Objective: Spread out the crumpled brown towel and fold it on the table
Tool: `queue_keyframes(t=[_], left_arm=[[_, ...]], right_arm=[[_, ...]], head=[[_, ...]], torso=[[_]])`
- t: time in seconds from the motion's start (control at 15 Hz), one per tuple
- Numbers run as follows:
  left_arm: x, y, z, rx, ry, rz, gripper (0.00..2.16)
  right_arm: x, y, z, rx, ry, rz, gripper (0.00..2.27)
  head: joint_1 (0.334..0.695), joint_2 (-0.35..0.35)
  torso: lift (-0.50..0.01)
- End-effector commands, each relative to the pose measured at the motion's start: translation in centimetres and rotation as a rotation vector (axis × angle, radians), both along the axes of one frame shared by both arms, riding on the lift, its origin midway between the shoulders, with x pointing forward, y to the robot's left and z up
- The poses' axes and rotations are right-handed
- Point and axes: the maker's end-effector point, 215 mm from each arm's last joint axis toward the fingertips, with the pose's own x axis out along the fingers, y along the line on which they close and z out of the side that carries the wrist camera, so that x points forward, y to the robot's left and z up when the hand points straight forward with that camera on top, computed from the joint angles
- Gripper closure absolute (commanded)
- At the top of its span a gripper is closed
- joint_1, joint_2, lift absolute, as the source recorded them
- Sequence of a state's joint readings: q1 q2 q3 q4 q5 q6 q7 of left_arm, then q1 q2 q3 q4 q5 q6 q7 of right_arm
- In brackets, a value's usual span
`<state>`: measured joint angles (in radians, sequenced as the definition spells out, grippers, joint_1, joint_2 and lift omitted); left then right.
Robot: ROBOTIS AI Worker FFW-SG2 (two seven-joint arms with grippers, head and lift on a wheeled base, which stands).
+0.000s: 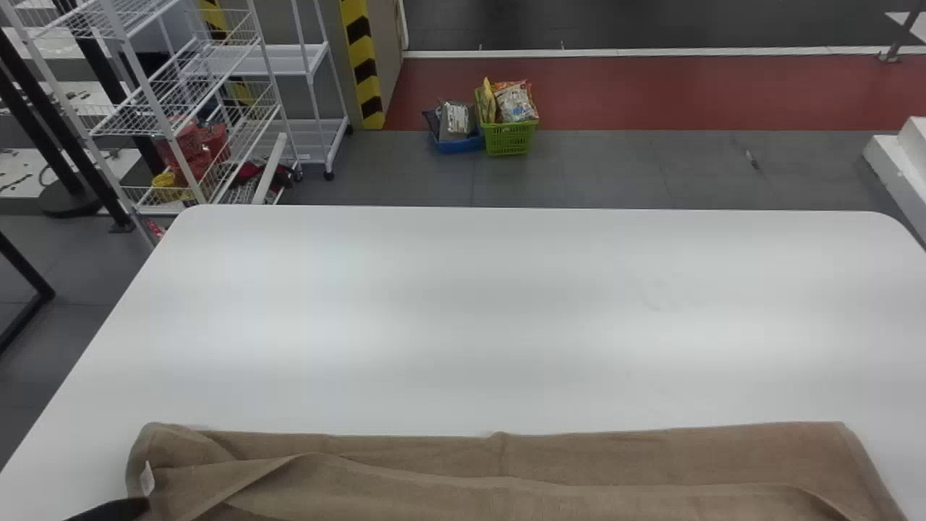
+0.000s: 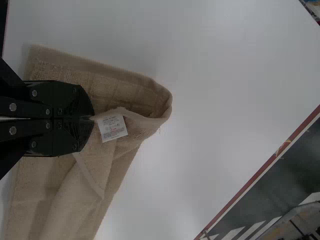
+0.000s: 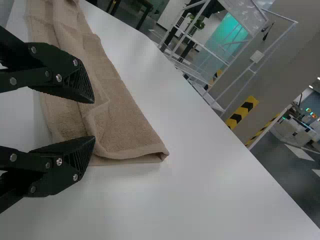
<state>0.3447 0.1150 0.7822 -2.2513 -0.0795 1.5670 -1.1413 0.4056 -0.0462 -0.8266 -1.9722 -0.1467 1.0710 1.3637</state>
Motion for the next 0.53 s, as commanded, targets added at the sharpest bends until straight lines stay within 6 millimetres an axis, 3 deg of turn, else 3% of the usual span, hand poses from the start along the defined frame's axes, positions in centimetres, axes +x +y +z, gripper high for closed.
queue_keyframes(t=[0.0,0.27,0.33,0.4,0.47], left_arm=[[-0.2,0.0,0.0,-0.006,0.002,0.002,1.54],[-0.4,0.0,0.0,-0.007,0.002,0.003,1.54],[-0.4,0.1,0.1,-0.008,0.001,0.004,1.54],[-0.5,0.1,0.1,-0.008,0.002,0.006,1.54],[-0.5,0.2,0.1,-0.008,0.0,0.006,1.54]], right_arm=[[-0.1,0.0,-0.1,0.006,0.009,-0.001,1.11],[-0.6,-1.0,-0.5,0.014,0.024,-0.025,1.11],[-1.1,-1.0,-0.8,0.033,0.041,-0.034,0.79],[-1.5,-1.0,-1.0,0.052,0.06,-0.043,0.29],[-1.9,-0.8,-1.1,0.068,0.069,-0.045,0.07]], head=[[0.695,0.084],[0.695,0.078],[0.695,0.075],[0.695,0.067],[0.695,0.066]], torso=[[-0.127],[-0.127],[-0.127],[-0.127],[-0.127]])
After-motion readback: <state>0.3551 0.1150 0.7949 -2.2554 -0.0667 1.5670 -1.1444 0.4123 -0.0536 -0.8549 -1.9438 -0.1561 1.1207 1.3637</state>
